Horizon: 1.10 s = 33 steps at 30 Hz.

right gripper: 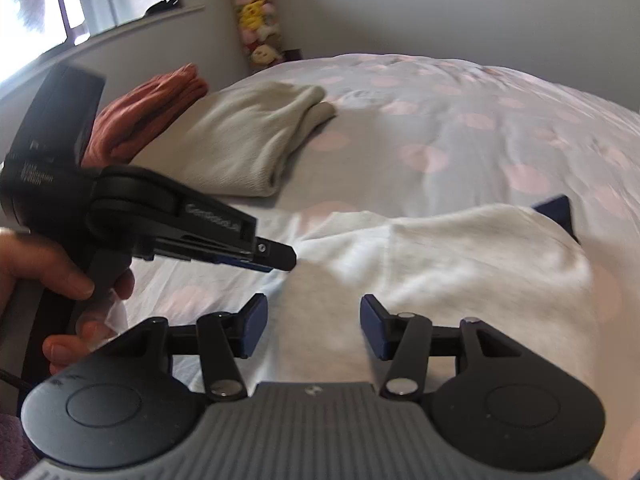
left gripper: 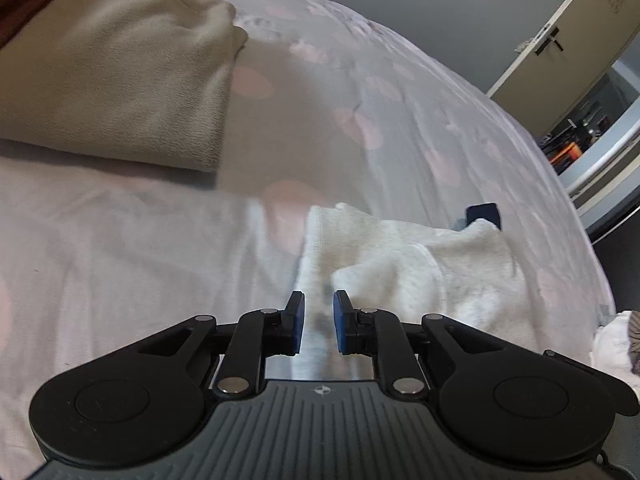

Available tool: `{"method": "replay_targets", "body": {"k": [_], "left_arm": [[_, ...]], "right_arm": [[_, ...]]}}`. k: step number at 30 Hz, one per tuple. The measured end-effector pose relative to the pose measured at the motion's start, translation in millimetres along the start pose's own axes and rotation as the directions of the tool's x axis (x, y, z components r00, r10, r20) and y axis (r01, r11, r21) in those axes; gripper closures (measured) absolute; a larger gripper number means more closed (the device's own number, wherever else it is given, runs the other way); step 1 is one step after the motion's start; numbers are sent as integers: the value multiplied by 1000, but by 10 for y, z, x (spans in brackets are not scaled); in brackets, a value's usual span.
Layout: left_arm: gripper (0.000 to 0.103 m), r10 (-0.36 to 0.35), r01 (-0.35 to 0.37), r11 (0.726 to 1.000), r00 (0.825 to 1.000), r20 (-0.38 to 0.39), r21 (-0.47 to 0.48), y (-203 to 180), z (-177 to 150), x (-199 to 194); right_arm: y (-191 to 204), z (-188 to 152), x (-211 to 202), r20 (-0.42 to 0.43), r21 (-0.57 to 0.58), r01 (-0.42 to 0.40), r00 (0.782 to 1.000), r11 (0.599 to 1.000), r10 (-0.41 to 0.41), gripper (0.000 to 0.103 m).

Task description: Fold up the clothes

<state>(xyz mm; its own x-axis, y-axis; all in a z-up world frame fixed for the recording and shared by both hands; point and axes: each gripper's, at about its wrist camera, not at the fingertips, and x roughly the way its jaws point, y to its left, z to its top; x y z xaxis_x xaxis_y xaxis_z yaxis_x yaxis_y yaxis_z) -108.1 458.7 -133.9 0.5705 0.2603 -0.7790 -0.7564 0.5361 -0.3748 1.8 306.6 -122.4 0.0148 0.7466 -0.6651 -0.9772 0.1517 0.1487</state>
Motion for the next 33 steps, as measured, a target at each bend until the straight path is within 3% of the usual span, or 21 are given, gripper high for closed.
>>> {"method": "replay_targets", "body": {"k": [3,5,7,9,14,15,17,18,20,22,24,27,30,33], "left_arm": [[87,28,-27,998,1000,8,-50,174,44,-59],[85,40,-39,996,999,12,-80,279,77,-76],[84,49,-48,995,999,15,-92,348,117,-73],[82,47,-45,994,999,14,-99,394,150,-57],[78,24,-23,993,1000,4,-111,470,179,-19],[78,23,-23,993,1000,5,-115,485,181,-20],[78,21,-20,992,1000,9,-123,511,185,-29],[78,18,-17,992,1000,10,-126,520,184,-34],[77,13,-11,991,1000,13,-132,531,183,-42],[77,2,0,991,1000,14,-136,532,184,-45],[77,-27,29,990,1000,13,-141,531,181,-39],[77,-82,81,985,997,-2,-150,517,176,1],[77,-144,134,979,988,-52,-155,475,157,123],[59,-179,161,976,977,-118,-149,390,106,291]], "right_arm": [[161,44,193,-45,-30,9,999,999,-11,48],[240,72,323,-70,-39,32,997,999,-35,42],[317,94,445,-94,-49,53,994,997,-57,24],[398,103,560,-119,-69,77,989,995,-85,17],[527,84,747,-141,-141,165,973,976,-185,15],[539,71,752,-136,-156,187,969,970,-208,18],[564,44,762,-125,-186,229,959,955,-254,32],[559,38,748,-117,-191,243,956,951,-268,49],[496,46,657,-98,-168,246,959,955,-264,63],[415,68,550,-83,-132,236,965,963,-248,84],[333,105,412,-56,-89,232,970,969,-237,90],[231,142,182,-3,-42,254,967,966,-254,92],[144,148,93,-4,-5,253,967,967,-253,92],[110,133,102,-11,19,245,969,969,-245,92]]}}
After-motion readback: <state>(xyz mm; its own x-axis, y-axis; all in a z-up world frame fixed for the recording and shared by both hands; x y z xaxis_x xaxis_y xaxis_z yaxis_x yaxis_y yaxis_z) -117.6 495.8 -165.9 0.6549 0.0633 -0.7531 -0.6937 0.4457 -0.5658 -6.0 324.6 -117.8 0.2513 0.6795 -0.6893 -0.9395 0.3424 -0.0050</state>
